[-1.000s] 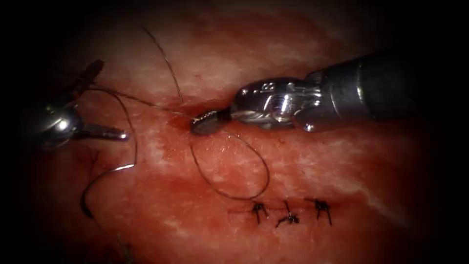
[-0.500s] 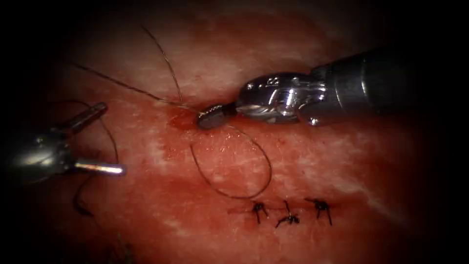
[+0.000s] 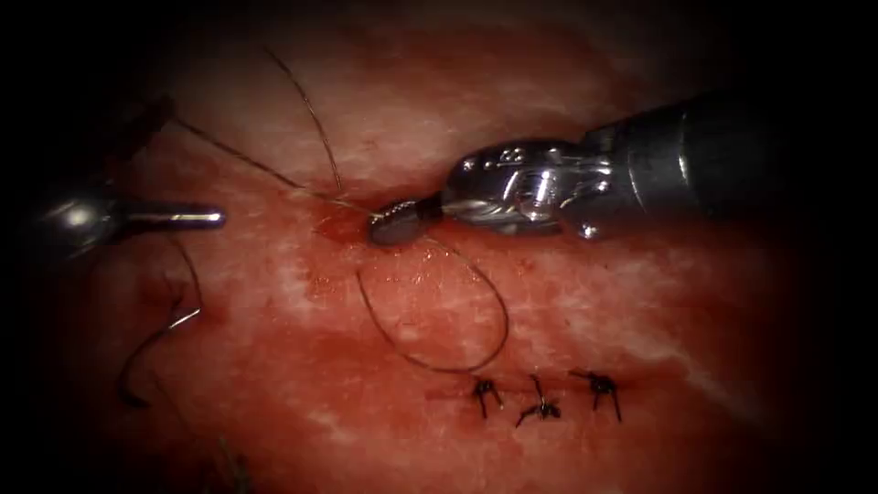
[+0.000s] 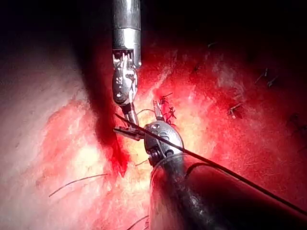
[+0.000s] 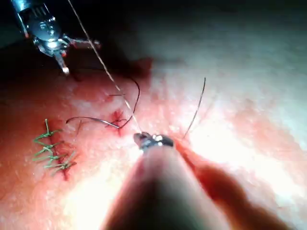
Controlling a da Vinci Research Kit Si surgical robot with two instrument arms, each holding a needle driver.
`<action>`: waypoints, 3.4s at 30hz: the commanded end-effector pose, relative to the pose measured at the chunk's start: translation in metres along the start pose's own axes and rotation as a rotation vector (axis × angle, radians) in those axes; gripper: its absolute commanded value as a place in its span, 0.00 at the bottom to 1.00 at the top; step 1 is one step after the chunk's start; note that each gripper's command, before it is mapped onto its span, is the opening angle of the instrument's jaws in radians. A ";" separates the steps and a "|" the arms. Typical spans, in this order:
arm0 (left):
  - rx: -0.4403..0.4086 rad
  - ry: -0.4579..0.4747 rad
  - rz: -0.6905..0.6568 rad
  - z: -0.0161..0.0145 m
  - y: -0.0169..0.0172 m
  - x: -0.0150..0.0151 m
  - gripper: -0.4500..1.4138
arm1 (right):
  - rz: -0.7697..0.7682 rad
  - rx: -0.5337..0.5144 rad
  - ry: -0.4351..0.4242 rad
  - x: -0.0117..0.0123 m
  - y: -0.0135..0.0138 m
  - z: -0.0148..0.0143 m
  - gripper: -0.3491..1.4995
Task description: Wound Closure
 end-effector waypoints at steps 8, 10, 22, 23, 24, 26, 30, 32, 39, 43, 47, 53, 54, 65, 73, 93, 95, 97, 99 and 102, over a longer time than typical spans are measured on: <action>-0.019 0.003 0.002 0.0016 -0.0004 -0.0016 0.51 | 0.005 0.013 0.004 0.0002 -0.0005 0.0005 0.00; -0.024 0.006 0.005 0.0016 -0.0003 -0.0019 0.51 | 0.007 0.011 0.008 0.0003 -0.0005 0.0003 0.00; -0.084 0.024 0.107 0.0019 -0.0005 -0.0028 0.00 | 0.006 0.014 0.010 0.0004 -0.0011 0.0004 0.00; -0.084 0.024 0.119 0.0020 -0.0006 -0.0028 0.00 | 0.006 0.016 0.013 0.0003 -0.0012 0.0004 0.00; -0.085 0.025 0.125 0.0020 -0.0006 -0.0028 0.00 | 0.006 0.016 0.013 0.0003 -0.0014 0.0004 0.00; -0.088 0.026 0.131 0.0021 -0.0009 -0.0029 0.00 | 0.005 0.019 0.018 0.0002 -0.0017 0.0003 0.00; -0.095 0.033 0.153 0.0022 -0.0017 -0.0036 0.00 | 0.003 0.043 0.042 -0.0001 -0.0024 -0.0001 0.19; -0.096 0.039 0.191 0.0024 -0.0021 -0.0046 0.00 | -0.009 0.062 0.104 0.0005 -0.0023 -0.0014 0.55; -0.151 0.067 0.247 0.0032 -0.0019 -0.0073 0.00 | -0.143 0.010 0.287 0.0031 0.0001 -0.0050 0.73; -0.175 0.074 0.264 0.0031 -0.0017 -0.0071 0.00 | -0.170 -0.038 0.309 0.0018 0.0022 -0.0034 0.59; -0.195 0.081 0.282 0.0031 -0.0015 -0.0070 0.00 | -0.192 -0.039 0.309 0.0002 0.0041 -0.0017 0.00; -0.272 0.102 0.296 0.0029 -0.0009 -0.0064 0.00 | -0.171 -0.056 0.305 -0.0030 0.0071 0.0028 0.00; -0.270 0.110 0.303 0.0029 -0.0011 -0.0060 0.00 | -0.168 -0.031 0.289 -0.0037 0.0070 0.0036 0.00; -0.106 0.165 0.391 0.0059 -0.0040 -0.0080 0.00 | -0.156 0.059 0.328 -0.0017 0.0034 0.0055 0.00; -0.077 0.111 0.450 0.0081 -0.0062 -0.0137 0.00 | -0.140 0.055 0.396 0.0000 0.0026 0.0058 0.00; -0.091 0.024 0.480 0.0068 -0.0030 -0.0158 0.00 | -0.070 -0.116 0.523 0.0014 0.0038 0.0062 0.21; -0.098 0.019 0.481 0.0064 -0.0024 -0.0157 0.00 | -0.060 -0.148 0.528 0.0014 0.0041 0.0062 0.33; -0.100 0.013 0.475 0.0061 -0.0018 -0.0156 0.00 | -0.047 -0.172 0.514 0.0013 0.0042 0.0064 0.49; -0.104 0.012 0.472 0.0057 -0.0013 -0.0152 0.00 | -0.075 -0.211 0.463 0.0011 0.0042 0.0065 0.61; -0.106 0.009 0.465 0.0052 -0.0007 -0.0142 0.00 | -0.098 -0.234 0.391 0.0006 0.0042 0.0068 0.68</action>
